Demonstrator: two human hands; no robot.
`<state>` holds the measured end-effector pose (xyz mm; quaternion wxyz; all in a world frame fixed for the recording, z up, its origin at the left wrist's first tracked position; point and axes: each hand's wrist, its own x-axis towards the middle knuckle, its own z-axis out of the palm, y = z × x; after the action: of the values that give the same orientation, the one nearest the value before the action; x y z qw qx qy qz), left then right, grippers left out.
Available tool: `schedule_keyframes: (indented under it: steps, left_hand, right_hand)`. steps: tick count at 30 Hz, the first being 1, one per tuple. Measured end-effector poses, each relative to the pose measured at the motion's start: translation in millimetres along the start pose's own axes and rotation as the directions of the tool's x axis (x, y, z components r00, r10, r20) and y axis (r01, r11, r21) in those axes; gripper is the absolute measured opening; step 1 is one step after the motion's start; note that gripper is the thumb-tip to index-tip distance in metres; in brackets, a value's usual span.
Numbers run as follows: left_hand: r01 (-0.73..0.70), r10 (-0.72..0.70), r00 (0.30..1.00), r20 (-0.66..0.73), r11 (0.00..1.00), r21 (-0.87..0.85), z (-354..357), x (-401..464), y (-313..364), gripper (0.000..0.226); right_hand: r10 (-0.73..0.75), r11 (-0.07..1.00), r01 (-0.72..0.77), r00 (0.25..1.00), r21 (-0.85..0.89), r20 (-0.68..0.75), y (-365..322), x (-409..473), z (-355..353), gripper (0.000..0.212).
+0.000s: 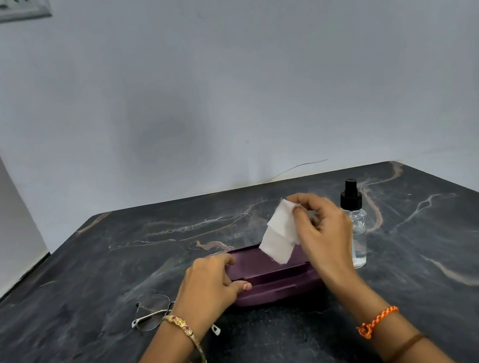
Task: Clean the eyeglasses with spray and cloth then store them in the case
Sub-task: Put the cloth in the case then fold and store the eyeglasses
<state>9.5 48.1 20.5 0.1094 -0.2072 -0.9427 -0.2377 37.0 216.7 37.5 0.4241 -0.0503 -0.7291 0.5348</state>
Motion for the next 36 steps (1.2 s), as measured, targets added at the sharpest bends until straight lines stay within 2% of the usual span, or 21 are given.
schedule_keyframes:
  steps: [3, 8, 11, 14, 16, 19, 22, 25, 27, 28, 32, 35, 36]
  left_hand:
    - [0.013, -0.014, 0.999, -0.034, 1.000, -0.028, -2.7, -1.3, 0.1, 0.046]
    - [0.044, -0.046, 0.998, -0.045, 0.998, -0.043, -6.0, -3.3, 0.5, 0.039]
    - [0.006, -0.013, 0.989, -0.146, 0.999, -0.047, -9.1, -4.6, 3.4, 0.033]
    - [-0.101, 0.038, 0.956, -0.290, 0.974, -0.204, -11.3, -4.4, 7.8, 0.026]
    - [-0.105, -0.032, 0.942, -0.335, 0.918, -0.383, -12.8, -4.8, 13.5, 0.022]
    - [-0.074, -0.109, 0.955, -0.276, 0.812, -0.579, -8.8, -7.0, 20.6, 0.020]
    - [-0.016, -0.120, 0.984, -0.132, 0.681, -0.732, -1.9, -7.9, 24.7, 0.012]
    - [0.073, -0.154, 0.988, -0.007, 0.508, -0.858, -0.1, -8.5, 26.8, 0.009]
    - [0.092, -0.170, 0.985, 0.031, 0.364, -0.927, -1.3, -9.3, 26.9, 0.010]
    - [0.086, -0.173, 0.984, 0.028, 0.336, -0.938, -2.5, -9.5, 26.6, 0.011]
    - [0.048, -0.143, 0.990, -0.005, 0.361, -0.931, -5.8, -9.5, 27.3, 0.018]
    - [0.019, -0.083, 0.996, -0.014, 0.381, -0.924, -7.6, -10.3, 27.8, 0.021]
    - [0.007, -0.065, 0.998, -0.020, 0.390, -0.921, -7.8, -10.9, 27.4, 0.020]
  right_hand:
    - [0.085, 0.995, -0.087, 0.994, 0.040, 0.067, 2.3, -0.4, 1.9, 0.019]
    - [0.134, 0.990, -0.137, 0.986, 0.023, 0.095, 2.6, -3.1, 3.1, 0.019]
    - [0.173, 0.981, -0.182, 0.978, 0.071, 0.117, 2.5, -3.6, 2.7, 0.019]
    - [0.236, 0.946, -0.265, 0.958, 0.188, 0.163, 2.1, -3.7, 4.5, 0.017]
    - [0.251, 0.908, -0.303, 0.946, 0.290, 0.204, -0.1, -4.4, 6.4, 0.016]
    - [0.264, 0.828, -0.360, 0.927, 0.430, 0.266, -3.7, -6.2, 9.2, 0.020]
    - [0.275, 0.777, -0.400, 0.910, 0.486, 0.309, -5.8, -10.1, 12.2, 0.021]
    - [0.226, 0.822, -0.349, 0.925, 0.449, 0.306, -8.4, -14.6, 14.0, 0.022]
    - [0.173, 0.866, -0.298, 0.931, 0.400, 0.321, -9.8, -16.8, 14.7, 0.023]
    - [0.167, 0.874, -0.301, 0.923, 0.381, 0.346, -10.5, -17.9, 15.1, 0.023]
    - [0.173, 0.885, -0.341, 0.873, 0.317, 0.456, -13.1, -21.6, 14.5, 0.008]
    - [0.070, 0.926, -0.236, 0.872, 0.293, 0.484, -13.9, -21.6, 12.9, 0.017]
    - [0.047, 0.942, -0.196, 0.881, 0.272, 0.472, -13.2, -21.0, 13.2, 0.014]
